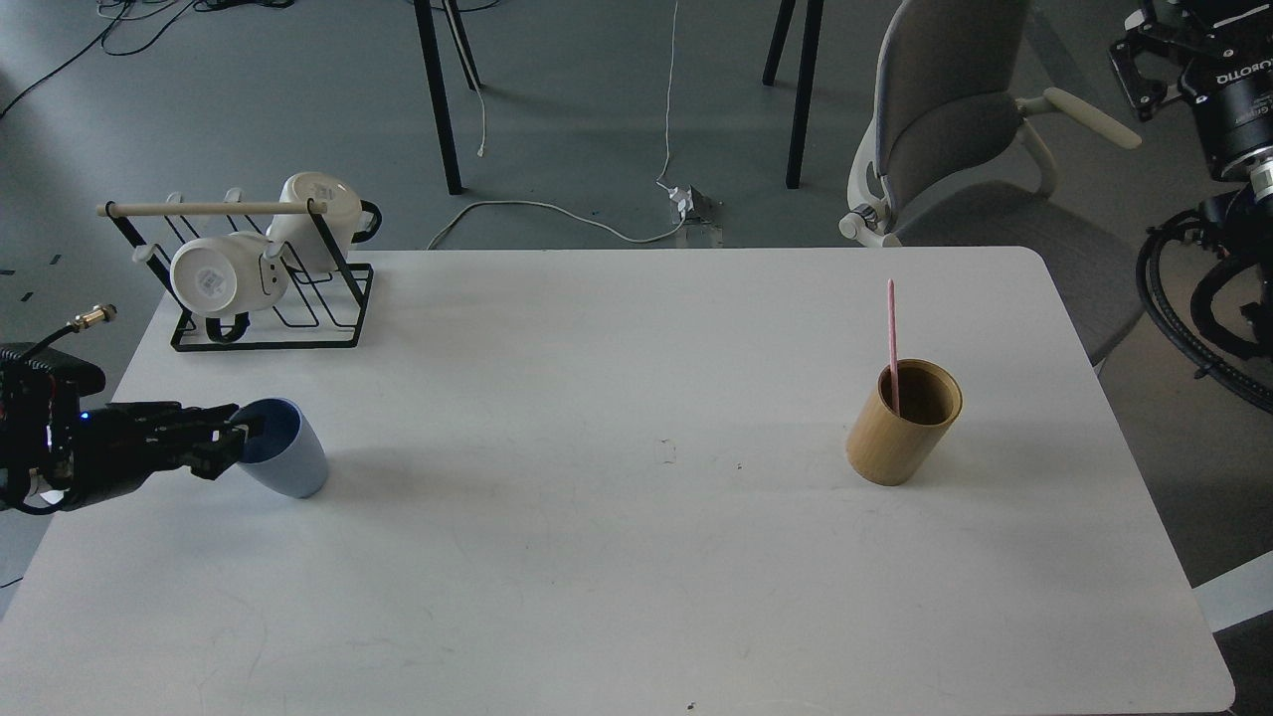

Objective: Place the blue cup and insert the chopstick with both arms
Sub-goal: 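Carry the blue cup toward the table center and set it down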

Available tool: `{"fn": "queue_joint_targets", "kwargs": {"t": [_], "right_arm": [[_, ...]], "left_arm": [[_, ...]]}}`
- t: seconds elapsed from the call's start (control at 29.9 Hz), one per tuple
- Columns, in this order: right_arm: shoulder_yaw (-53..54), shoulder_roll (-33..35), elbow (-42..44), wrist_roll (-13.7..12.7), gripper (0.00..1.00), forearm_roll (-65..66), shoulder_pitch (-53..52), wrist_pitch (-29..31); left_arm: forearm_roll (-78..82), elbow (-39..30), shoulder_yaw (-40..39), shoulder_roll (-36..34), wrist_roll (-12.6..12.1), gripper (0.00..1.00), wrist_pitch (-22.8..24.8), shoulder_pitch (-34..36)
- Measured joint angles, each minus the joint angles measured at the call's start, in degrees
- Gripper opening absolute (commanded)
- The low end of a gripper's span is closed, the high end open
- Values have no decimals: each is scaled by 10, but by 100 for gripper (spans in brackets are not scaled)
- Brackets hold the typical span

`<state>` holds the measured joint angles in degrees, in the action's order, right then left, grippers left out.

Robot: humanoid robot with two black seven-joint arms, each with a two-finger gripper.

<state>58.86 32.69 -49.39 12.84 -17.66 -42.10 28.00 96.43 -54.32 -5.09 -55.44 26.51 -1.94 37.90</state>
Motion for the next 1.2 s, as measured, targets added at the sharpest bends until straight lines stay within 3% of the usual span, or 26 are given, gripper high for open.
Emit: {"fn": "queue_joint_targets", "kwargs": {"t": [0.43, 0.67, 0.77, 0.97, 1.2], "right_arm": [[0, 2, 2, 0, 100, 0, 0, 0], [4, 2, 2, 0, 100, 0, -2, 0], [9, 5, 2, 0, 100, 0, -4, 0], [15, 20, 1, 0, 100, 0, -8, 0], [18, 41, 1, 0, 100, 0, -9, 0]], "left_arm": [[1, 23, 1, 15, 3, 2, 2, -2], [5, 17, 13, 14, 15, 0, 4, 13], [26, -3, 14, 9, 15, 0, 16, 51], [98, -82, 14, 8, 14, 0, 113, 155], [130, -174, 13, 42, 8, 1, 260, 278]]}}
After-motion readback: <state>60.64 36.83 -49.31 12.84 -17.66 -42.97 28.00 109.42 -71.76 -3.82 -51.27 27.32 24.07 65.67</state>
